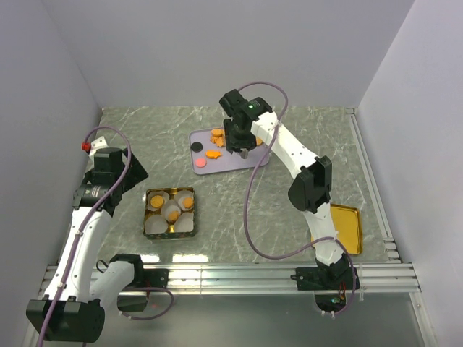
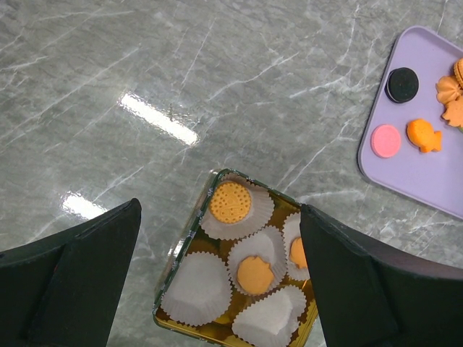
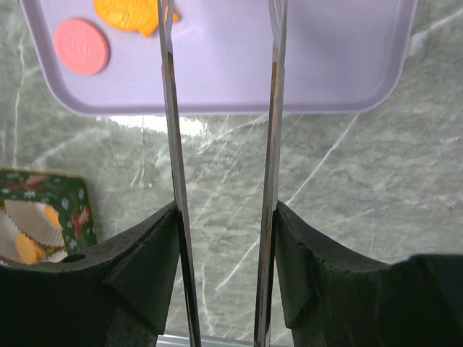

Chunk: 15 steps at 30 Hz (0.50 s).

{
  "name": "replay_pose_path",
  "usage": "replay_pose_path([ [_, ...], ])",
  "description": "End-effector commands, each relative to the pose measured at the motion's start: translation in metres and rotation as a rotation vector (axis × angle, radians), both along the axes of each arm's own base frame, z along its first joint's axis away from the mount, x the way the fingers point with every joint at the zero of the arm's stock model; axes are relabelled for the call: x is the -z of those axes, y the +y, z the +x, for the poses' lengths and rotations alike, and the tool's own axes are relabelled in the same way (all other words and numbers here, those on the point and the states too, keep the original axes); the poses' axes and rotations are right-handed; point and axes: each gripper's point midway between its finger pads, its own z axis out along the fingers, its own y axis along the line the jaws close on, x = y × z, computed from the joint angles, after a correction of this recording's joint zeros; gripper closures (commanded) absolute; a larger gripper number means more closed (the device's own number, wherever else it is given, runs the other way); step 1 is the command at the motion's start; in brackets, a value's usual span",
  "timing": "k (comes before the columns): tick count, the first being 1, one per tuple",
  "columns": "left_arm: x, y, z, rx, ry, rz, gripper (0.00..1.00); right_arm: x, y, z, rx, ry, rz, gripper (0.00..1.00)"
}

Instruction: Pack the cookies

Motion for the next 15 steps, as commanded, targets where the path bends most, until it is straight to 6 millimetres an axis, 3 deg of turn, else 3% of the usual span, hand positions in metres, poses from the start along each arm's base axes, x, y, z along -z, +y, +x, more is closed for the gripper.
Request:
replay_pose_path([
  [1,-0.004,0.001,0.003,-0.003,-0.016,0.002,0.03,-0.008,0.001,0.024,0.038,-0.059,0.036,0.41],
  [15,0.002,0.002,0.005,-0.005,0.011,0.001,0.04,0.009,-0.001,0.051,0.072,-0.064,0.073,0.41],
])
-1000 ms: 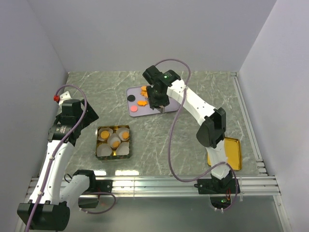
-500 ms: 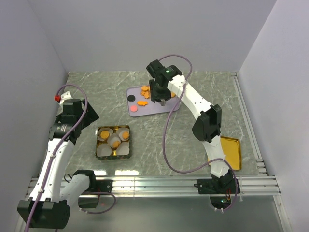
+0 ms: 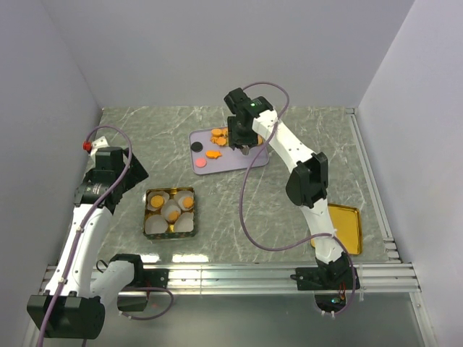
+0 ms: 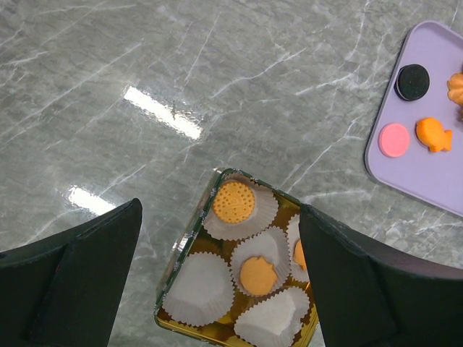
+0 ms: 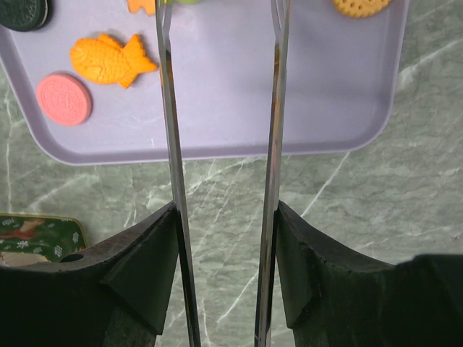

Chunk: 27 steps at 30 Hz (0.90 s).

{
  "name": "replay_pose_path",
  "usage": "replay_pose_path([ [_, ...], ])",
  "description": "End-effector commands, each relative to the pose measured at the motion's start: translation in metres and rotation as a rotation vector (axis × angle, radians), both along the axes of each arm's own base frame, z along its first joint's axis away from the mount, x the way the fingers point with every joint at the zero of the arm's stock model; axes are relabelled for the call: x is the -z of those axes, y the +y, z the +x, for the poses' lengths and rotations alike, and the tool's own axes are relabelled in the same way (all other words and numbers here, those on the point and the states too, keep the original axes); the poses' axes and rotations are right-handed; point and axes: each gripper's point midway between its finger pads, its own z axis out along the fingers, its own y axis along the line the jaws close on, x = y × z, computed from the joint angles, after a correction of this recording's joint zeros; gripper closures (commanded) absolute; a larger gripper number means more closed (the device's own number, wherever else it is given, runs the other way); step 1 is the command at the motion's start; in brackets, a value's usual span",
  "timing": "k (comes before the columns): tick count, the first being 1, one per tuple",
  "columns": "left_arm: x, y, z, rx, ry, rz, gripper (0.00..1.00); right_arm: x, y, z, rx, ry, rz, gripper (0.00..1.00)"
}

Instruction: Pack the cookies

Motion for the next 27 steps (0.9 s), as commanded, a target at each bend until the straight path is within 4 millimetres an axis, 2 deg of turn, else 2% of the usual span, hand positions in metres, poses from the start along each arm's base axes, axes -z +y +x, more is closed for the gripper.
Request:
replay_pose_path([
  [1,-0.004,0.001,0.003,-0.001,-0.013,0.001,0.04,-0.014,0.008,0.018,0.016,-0.067,0.06,0.41],
  [9,-0.002,0.001,0.004,0.001,-0.005,0.001,0.05,-0.006,0.017,0.025,0.016,-0.061,0.095,0.41],
  [18,0.0,0.0,0.005,0.007,0.001,-0.001,0.06,0.01,0.01,0.026,0.035,-0.02,0.079,0.43],
  [24,0.0,0.0,0.005,0.009,0.001,-0.003,0.07,0.013,0.004,0.014,0.038,0.009,0.063,0.6],
  [27,0.0,0.001,0.005,0.007,-0.002,-0.003,0.07,0.014,0.0,0.006,0.039,0.023,0.053,0.64],
])
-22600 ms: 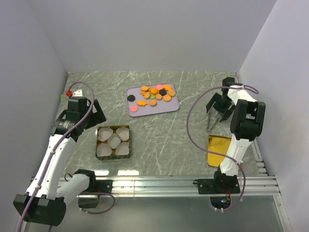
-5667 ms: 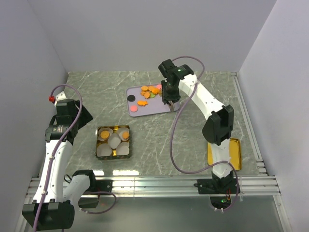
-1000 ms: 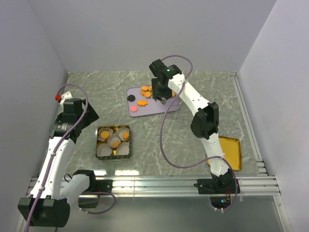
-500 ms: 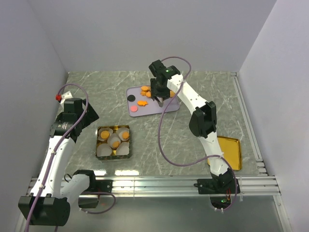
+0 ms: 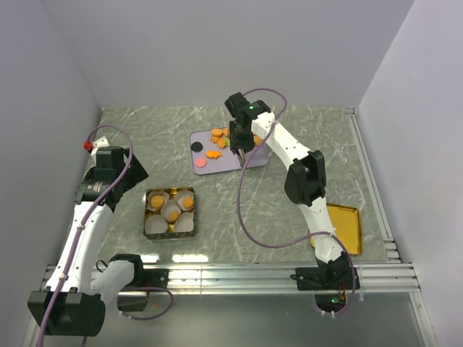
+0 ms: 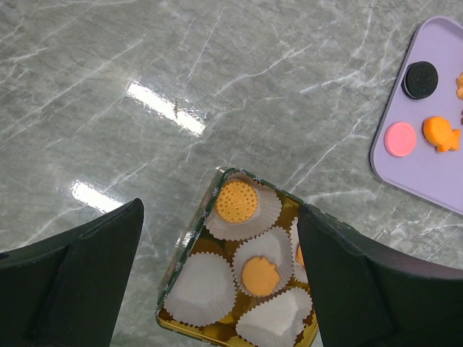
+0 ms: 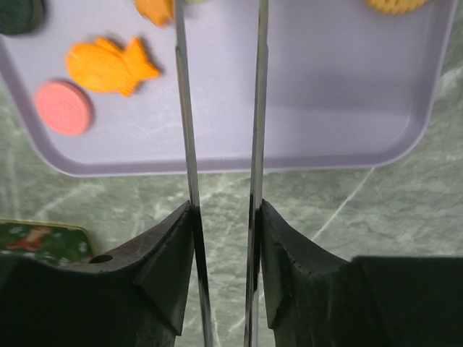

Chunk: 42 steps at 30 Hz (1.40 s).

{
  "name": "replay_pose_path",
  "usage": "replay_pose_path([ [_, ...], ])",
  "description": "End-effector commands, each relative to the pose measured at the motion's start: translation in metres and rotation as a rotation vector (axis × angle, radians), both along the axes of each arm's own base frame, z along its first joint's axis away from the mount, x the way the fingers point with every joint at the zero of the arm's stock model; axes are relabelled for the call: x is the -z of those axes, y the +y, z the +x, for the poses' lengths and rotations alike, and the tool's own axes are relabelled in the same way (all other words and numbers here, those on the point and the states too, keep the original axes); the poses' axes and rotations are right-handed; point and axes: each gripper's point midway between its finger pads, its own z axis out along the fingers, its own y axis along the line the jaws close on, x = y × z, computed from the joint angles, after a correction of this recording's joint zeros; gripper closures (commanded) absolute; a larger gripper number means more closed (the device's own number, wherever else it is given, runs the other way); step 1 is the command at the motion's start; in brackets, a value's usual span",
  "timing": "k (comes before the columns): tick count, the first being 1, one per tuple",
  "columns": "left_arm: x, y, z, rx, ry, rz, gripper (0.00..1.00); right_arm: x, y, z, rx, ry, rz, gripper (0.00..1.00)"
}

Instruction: Pack the cookies

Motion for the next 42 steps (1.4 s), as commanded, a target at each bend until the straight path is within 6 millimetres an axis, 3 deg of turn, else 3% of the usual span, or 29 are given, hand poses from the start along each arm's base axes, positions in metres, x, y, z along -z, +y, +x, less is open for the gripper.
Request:
replay_pose_path([
  [1,-0.006,-0.001,0.003,0.01,-0.024,-0.005,0.07,-0.016,-0.009,-0.001,0.024,-0.033,0.007,0.65],
  [5,-0.006,-0.001,0.003,0.011,-0.028,-0.004,0.07,-0.021,-0.014,-0.011,0.026,-0.024,0.003,0.7],
  [15,-0.009,-0.002,0.003,0.021,-0.039,-0.009,0.09,-0.057,-0.021,-0.028,0.034,-0.064,0.031,0.75],
  [31,-0.012,-0.003,0.003,0.027,-0.055,-0.011,0.09,-0.113,-0.032,-0.065,0.034,-0.116,0.082,0.77],
  [37,-0.012,-0.003,0.003,0.029,-0.053,-0.01,0.08,-0.121,-0.032,-0.084,0.029,-0.114,0.108,0.78],
  [42,-0.012,-0.002,0.002,0.021,-0.05,-0.008,0.04,-0.112,-0.028,-0.101,0.002,-0.115,0.115,0.78],
])
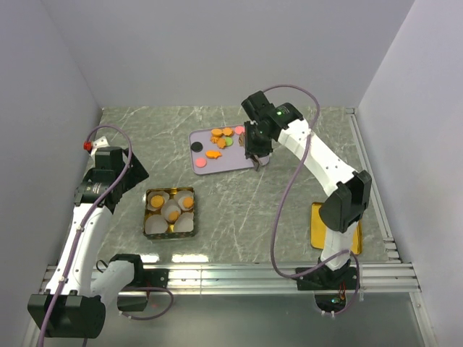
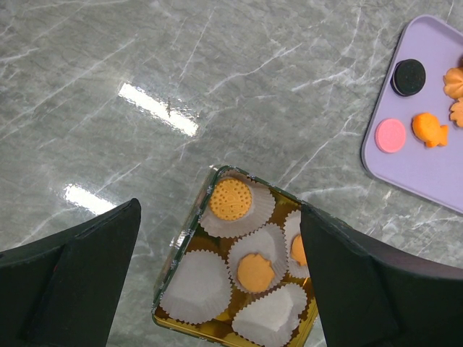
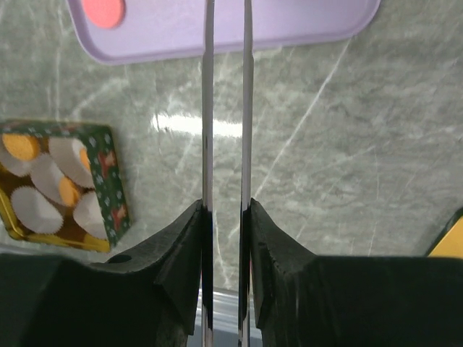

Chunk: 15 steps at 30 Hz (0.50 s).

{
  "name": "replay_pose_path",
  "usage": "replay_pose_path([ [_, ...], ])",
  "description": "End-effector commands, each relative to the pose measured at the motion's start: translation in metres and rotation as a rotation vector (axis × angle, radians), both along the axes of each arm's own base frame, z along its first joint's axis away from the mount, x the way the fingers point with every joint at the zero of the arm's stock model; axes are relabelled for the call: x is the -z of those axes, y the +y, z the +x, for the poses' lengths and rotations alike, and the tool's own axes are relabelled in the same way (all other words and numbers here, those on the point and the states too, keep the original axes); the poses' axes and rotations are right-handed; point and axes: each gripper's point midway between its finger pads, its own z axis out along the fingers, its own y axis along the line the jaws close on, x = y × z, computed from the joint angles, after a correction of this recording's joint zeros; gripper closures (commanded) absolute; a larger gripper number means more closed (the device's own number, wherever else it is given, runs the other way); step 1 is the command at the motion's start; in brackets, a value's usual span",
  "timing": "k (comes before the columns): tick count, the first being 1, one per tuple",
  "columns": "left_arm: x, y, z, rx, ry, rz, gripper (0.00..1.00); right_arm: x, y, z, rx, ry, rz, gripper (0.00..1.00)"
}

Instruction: Pack the cookies

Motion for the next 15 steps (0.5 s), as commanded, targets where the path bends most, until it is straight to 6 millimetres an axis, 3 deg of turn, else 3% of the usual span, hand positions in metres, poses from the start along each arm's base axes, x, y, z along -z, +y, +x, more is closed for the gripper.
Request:
replay_pose_path([
  [1,-0.01,0.002,0.003,-0.001,-0.039,0.009,0.01,-0.016,0.006,-0.008,-0.004,-0.067,0.052,0.78],
  [2,-0.009,0.003,0.002,-0.007,-0.035,0.011,0.0,-0.009,0.006,-0.013,-0.003,-0.044,0.049,0.79],
  [9,-0.008,0.001,0.002,0.002,-0.032,0.006,0.0,-0.023,0.013,-0.034,-0.025,-0.069,0.059,0.8],
  [15,-0.008,-0.002,0.003,0.02,-0.033,0.002,0.01,-0.026,0.042,-0.066,-0.104,-0.06,0.091,0.8],
])
